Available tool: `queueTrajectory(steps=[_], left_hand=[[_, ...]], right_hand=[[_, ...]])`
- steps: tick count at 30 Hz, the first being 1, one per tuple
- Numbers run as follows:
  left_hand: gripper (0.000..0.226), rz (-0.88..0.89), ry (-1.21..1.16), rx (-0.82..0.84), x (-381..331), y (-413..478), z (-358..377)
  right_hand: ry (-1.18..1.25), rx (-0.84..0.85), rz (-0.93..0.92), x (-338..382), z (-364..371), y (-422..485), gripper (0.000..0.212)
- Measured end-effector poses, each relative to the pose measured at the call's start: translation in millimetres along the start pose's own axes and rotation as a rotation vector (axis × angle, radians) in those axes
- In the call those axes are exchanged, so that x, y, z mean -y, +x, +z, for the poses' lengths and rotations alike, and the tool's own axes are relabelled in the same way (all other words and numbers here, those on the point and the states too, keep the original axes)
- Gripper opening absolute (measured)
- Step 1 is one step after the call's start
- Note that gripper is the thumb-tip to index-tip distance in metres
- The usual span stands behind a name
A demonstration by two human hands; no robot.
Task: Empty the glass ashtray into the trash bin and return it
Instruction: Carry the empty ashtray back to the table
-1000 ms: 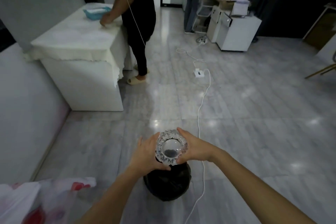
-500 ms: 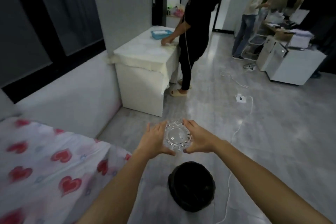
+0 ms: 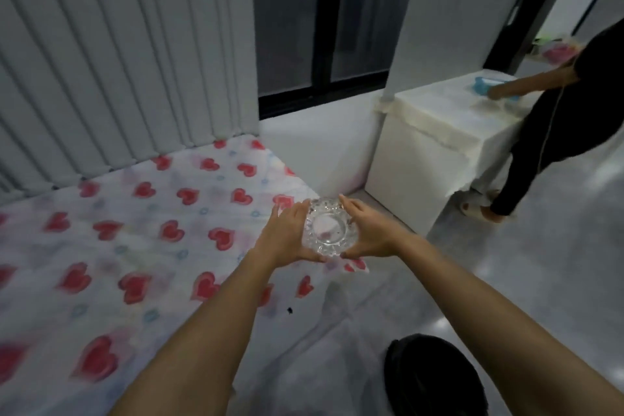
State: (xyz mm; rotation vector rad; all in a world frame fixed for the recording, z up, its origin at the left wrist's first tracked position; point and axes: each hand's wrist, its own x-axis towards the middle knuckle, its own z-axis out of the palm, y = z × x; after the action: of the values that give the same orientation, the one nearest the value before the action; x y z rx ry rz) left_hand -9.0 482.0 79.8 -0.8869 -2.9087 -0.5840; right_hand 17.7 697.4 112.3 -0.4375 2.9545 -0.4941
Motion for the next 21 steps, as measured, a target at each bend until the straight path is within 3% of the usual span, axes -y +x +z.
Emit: queueTrajectory(steps=[13,21], left_hand=[[0.124,-0.446,0.023,-0.1,195,-143,-74],[0.128,-0.62,0.026,-0.048,297,-217,-102]], right_hand=[[-0.051,0.198,-0.391,208,83,159,0.121],[0.022,0.299,-0.495,317,147,221,0.124]])
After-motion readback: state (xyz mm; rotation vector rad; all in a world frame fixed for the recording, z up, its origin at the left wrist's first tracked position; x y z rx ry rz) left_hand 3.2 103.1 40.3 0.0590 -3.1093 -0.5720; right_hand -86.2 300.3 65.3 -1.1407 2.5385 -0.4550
